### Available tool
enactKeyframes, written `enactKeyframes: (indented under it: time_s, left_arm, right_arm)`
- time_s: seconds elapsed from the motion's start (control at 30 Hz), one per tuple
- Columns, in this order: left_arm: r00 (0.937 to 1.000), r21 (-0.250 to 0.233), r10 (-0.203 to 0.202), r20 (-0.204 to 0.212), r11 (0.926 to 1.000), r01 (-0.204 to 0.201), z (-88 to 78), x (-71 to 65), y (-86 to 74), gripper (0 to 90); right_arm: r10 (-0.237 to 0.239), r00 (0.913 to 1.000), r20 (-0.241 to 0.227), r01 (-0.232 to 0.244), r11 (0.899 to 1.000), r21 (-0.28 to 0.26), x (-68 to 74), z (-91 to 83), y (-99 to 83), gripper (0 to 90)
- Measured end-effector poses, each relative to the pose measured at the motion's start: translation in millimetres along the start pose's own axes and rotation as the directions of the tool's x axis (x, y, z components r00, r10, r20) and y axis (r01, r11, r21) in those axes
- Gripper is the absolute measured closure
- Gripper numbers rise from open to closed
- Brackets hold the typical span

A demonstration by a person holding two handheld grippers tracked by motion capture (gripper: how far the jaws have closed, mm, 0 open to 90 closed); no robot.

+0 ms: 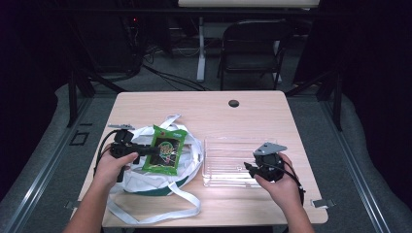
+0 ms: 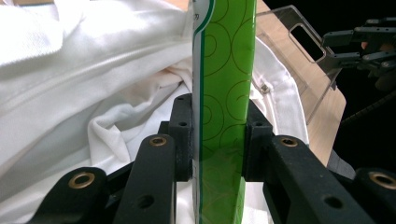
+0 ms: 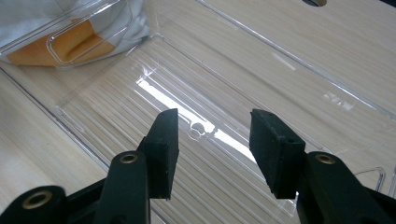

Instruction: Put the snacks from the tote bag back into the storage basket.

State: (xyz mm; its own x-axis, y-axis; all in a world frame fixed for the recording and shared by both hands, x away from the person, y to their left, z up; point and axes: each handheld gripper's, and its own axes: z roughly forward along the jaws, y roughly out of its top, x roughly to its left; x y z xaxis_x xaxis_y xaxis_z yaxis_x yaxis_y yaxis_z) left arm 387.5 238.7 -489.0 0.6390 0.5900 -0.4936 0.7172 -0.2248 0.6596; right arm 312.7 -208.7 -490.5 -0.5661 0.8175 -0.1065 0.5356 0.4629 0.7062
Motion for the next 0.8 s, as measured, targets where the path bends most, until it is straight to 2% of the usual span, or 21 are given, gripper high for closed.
enactKeyframes:
  time_s: [0.33, 0.47, 0.8]
  left_arm:
    - [0.9996, -0.037, 0.027, 0.003, 0.9989, -0.027, -4.8, -5.4, 2.5, 71.6]
    - [0.9992, -0.055, 0.039, 0.005, 0.9977, -0.039, -5.4, -7.2, 3.1, 71.6]
    - [0.9956, -0.113, 0.094, -0.006, 0.9892, -0.094, -6.5, -13.2, 4.5, 71.6]
  right_arm:
    - [-0.003, 1.0000, -0.008, 0.003, 0.999, -0.034, 1.0, -4.1, 2.3, 53.2]
    - [-0.013, 0.9999, -0.008, 0.013, 1.000, -0.013, 1.6, -5.0, 2.7, 56.2]
    - [-0.039, 0.9992, -0.012, 0.039, 0.999, -0.022, 2.2, -6.5, 2.7, 61.2]
